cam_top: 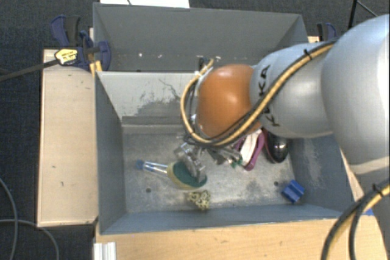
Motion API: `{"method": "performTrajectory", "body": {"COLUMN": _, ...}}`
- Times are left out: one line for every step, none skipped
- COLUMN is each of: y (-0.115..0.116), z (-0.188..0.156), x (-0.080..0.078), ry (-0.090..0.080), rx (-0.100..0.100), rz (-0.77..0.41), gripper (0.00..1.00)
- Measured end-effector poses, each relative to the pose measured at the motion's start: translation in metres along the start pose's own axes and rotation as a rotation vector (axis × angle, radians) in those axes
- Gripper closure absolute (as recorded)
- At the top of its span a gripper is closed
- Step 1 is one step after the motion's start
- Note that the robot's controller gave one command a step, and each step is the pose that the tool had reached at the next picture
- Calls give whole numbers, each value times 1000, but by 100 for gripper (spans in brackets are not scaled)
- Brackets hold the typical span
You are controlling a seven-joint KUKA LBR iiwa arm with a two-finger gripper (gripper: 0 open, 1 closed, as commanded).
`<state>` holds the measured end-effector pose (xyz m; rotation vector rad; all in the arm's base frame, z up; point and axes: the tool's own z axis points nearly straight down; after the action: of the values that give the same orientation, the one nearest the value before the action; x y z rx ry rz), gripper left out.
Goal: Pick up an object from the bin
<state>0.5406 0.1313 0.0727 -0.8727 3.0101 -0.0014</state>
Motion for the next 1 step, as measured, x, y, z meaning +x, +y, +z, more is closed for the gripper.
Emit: {"method": "performTrajectory", "body": {"y": 4, "z": -97, "x": -36, "ry": -6, "rx": 0, "rz": 6, "gripper": 100}}
